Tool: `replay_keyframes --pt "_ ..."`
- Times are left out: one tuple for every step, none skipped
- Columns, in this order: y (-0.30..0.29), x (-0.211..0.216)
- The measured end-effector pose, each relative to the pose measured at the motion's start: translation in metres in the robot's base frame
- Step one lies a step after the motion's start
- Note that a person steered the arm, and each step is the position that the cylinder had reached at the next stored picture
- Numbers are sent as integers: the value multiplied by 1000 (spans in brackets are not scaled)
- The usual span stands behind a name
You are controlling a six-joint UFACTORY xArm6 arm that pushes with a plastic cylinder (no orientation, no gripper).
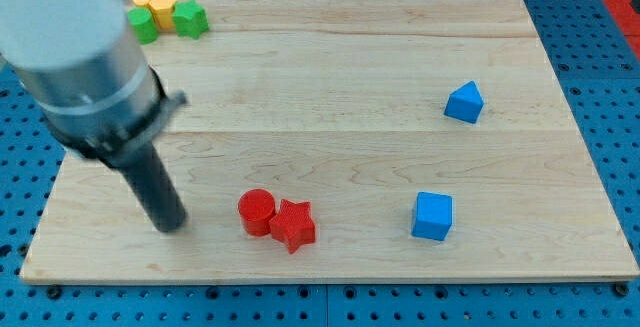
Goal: Push the red star into the blue cube
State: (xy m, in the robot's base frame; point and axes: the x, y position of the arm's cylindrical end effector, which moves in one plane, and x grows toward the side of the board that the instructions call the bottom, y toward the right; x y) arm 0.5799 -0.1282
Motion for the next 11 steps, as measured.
replay_keyframes --pt "93 12" --pt "158 4" --pt "185 5" --pt "174 39" --pt "80 28" --pt "-37 2" --pt "-75 -17" --pt "-3 -39" --pt "107 -39" --pt "191 -46" --pt "245 -43"
